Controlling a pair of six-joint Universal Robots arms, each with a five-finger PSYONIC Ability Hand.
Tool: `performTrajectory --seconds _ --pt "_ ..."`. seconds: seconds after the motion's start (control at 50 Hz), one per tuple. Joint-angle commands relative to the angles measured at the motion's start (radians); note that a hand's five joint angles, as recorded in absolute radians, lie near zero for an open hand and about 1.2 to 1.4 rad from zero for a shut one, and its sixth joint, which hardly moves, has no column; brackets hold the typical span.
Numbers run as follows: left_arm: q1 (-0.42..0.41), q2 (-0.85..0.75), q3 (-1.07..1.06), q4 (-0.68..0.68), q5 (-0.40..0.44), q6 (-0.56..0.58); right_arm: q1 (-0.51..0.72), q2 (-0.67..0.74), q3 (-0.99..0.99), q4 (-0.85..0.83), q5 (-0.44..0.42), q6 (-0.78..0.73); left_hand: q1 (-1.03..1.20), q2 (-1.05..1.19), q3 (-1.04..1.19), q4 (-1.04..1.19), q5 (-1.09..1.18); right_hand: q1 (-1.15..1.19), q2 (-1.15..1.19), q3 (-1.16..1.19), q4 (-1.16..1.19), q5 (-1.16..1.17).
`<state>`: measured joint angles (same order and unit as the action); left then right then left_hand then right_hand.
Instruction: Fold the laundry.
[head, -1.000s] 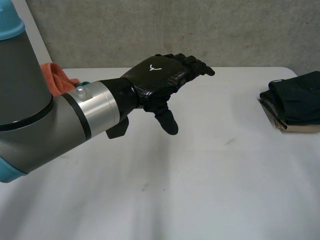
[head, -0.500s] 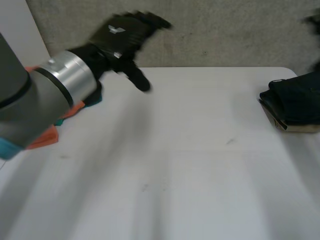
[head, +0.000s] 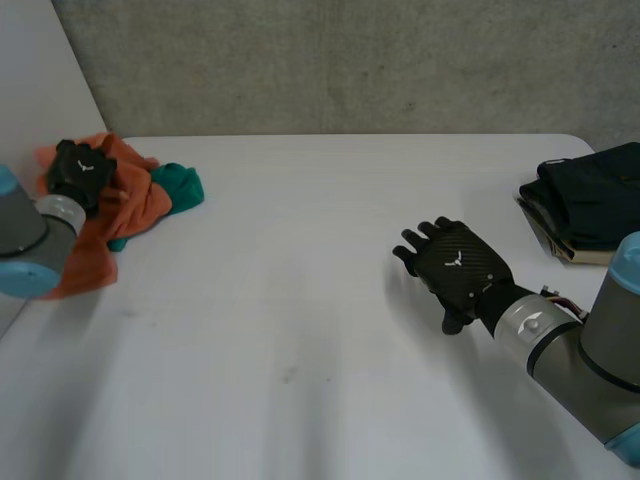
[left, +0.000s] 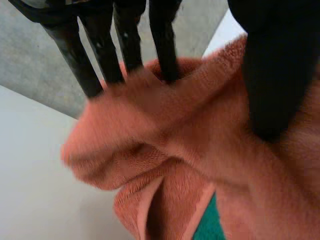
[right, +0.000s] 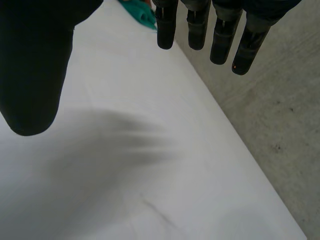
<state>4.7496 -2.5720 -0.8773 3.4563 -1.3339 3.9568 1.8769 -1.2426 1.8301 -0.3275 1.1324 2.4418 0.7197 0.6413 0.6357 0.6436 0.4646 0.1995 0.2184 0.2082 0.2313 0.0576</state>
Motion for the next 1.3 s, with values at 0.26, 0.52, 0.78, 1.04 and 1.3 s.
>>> performTrajectory --seconds 0.26,0.52,0.78,1.04,1.3 --pt "-0.414 0.479 -0.405 0.165 -0.103 -0.321 -0.022 -0.008 -0.003 -0.01 0.023 0.011 0.677 0.755 0.761 0.753 0.757 -0.025 -0.044 -0.034 -0.057 -0.058" --pt "-0.753 0.51 -0.629 0.116 0.044 -0.659 -0.039 -0.012 -0.031 -0.01 0.121 0.013 -0.414 -0.335 -0.33 -0.338 -0.333 -0.025 -0.044 -0.034 -0.057 -0.058" --pt "-0.62 0.657 -0.609 -0.043 -0.117 -0.656 -0.067 -0.031 -0.104 0.031 0.107 0.14 -0.533 -0.454 -0.449 -0.457 -0.452 -0.025 -0.044 -0.034 -0.057 -0.058" --pt "-0.438 0.655 -0.608 -0.126 -0.237 -0.556 -0.051 0.011 -0.299 0.464 0.067 0.235 -0.515 -0.437 -0.431 -0.439 -0.434 -0.025 -0.044 -0.034 -0.057 -0.058" --pt "-0.272 0.268 -0.286 -0.109 0.019 -0.284 0.134 0.124 -0.255 0.371 0.225 0.39 -0.486 -0.407 -0.402 -0.41 -0.405 -0.025 -0.044 -0.034 -0.057 -0.058"
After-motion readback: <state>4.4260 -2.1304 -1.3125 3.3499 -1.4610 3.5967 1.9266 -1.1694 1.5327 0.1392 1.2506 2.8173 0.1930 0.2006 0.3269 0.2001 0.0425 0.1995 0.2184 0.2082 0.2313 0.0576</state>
